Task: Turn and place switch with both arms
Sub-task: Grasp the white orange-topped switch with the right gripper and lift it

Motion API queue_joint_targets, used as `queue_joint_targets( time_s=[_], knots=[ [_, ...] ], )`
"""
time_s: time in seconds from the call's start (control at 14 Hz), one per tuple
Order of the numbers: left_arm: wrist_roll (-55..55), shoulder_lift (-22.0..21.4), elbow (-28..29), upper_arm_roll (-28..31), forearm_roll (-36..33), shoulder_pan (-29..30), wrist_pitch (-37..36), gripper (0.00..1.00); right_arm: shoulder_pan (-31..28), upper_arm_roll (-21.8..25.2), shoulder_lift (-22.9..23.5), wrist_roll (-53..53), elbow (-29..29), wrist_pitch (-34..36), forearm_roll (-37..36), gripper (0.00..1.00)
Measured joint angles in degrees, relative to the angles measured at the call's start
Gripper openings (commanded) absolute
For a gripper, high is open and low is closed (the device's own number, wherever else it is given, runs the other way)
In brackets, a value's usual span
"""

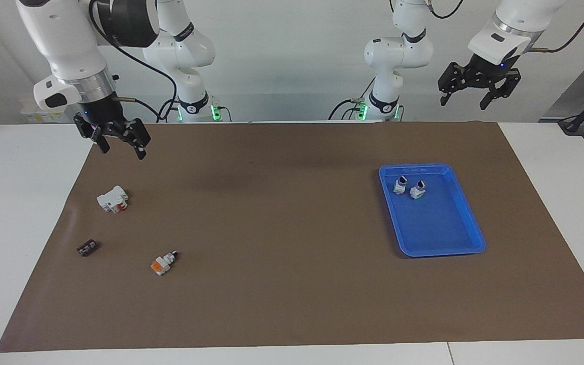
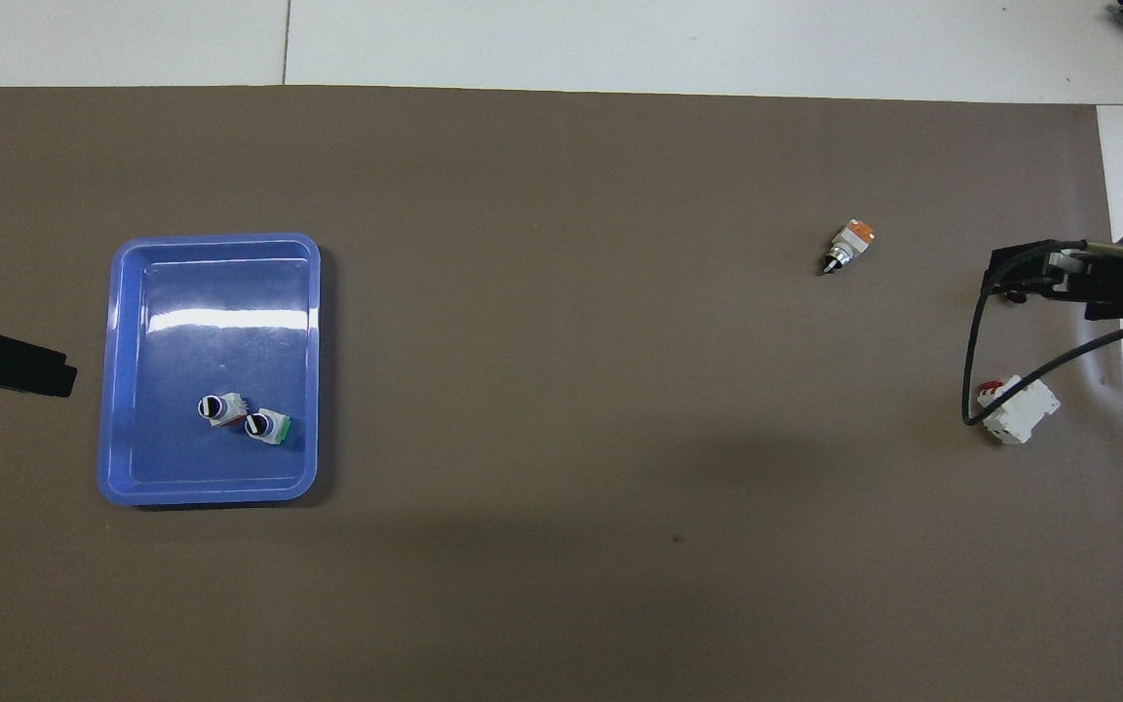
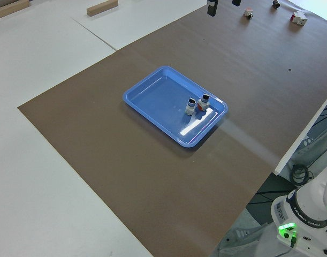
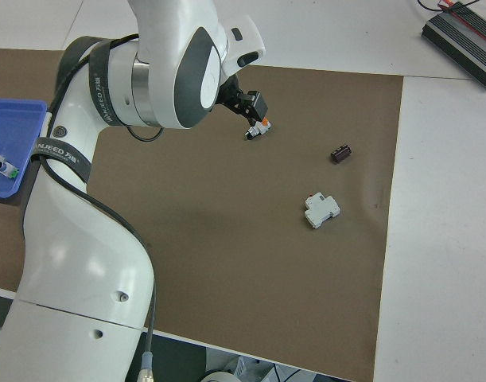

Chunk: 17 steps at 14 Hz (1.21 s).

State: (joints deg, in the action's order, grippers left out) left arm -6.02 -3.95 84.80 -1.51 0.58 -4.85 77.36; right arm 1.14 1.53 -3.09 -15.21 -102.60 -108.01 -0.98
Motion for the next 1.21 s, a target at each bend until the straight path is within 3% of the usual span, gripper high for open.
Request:
queue_joint_targets(
  time_s=[0.21, 0.71, 1.21],
  knots=[
    [0.0, 0.0, 0.0, 0.0, 0.0, 0.0, 0.0, 1.0, 0.0, 0.0, 3.4, -3.1, -3.9, -9.1, 0.0, 1.0],
    [0.0, 0.0, 0.0, 0.0, 0.0, 0.0, 0.0, 1.0, 0.0, -0.1, 17.8, -5.0, -3.8, -27.8, 0.1, 1.0],
    [0.0, 0.0, 0.0, 0.0, 0.0, 0.0, 0.0, 1.0, -0.3, 0.2, 24.3, -7.0, -0.6, -32.9, 3.9, 1.0]
  ],
)
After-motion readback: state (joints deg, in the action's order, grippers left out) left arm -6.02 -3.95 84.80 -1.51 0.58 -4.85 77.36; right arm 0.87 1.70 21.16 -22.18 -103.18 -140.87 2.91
